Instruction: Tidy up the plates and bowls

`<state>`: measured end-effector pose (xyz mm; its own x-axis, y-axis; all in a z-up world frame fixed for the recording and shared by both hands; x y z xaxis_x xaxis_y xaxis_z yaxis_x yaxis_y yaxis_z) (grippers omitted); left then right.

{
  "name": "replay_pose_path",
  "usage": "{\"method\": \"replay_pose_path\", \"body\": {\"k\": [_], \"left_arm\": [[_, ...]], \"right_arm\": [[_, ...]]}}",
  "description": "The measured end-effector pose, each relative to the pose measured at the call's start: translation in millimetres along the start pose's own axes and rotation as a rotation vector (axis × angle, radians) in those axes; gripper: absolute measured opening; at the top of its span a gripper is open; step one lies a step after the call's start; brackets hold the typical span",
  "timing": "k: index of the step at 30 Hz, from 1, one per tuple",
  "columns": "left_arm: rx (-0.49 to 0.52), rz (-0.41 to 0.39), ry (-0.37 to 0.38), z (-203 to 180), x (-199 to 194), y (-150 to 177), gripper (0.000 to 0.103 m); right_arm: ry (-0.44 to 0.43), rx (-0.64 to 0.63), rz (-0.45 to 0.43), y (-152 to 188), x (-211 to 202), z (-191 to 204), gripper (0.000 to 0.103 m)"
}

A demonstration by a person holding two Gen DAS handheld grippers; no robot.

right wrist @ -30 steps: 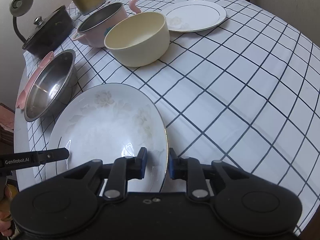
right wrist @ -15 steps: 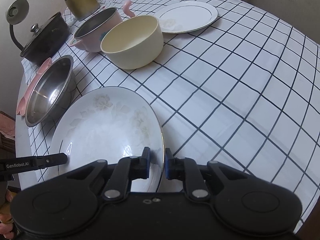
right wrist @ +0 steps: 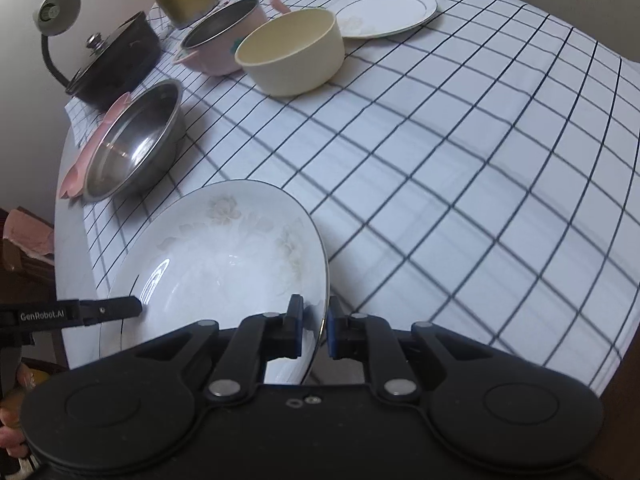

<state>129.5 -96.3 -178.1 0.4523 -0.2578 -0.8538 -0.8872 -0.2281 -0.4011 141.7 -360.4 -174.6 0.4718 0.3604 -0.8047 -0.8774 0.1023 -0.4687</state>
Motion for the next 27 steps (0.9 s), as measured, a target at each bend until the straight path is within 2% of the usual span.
{"method": "replay_pose_path", "body": {"k": [12,27], "left_arm": [[0.021,-0.003,-0.025,18.6,-20.7,30.8,0.016],[0.023,-0.004,-0.031,24.5,-16.9,40.5,0.016]], "right_arm": [[-0.028,-0.025,0.032,41.9,-11.7,21.3,0.012],[-0.008,0.008,0.048,55.1,-7.6,22.6,0.012]]}}
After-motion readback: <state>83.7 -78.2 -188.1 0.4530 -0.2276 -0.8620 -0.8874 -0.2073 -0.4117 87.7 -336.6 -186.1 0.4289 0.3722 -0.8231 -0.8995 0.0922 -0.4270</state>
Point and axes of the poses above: each gripper's, at about its wrist camera, not at the fingertips, and x roughly the way its jaws point, z to its left, y to its underside, the point moved 5 cm from there along x, roughly the way its jaws point, and after that the axes turned 6 degrees about -z, right-handed, at the moved point
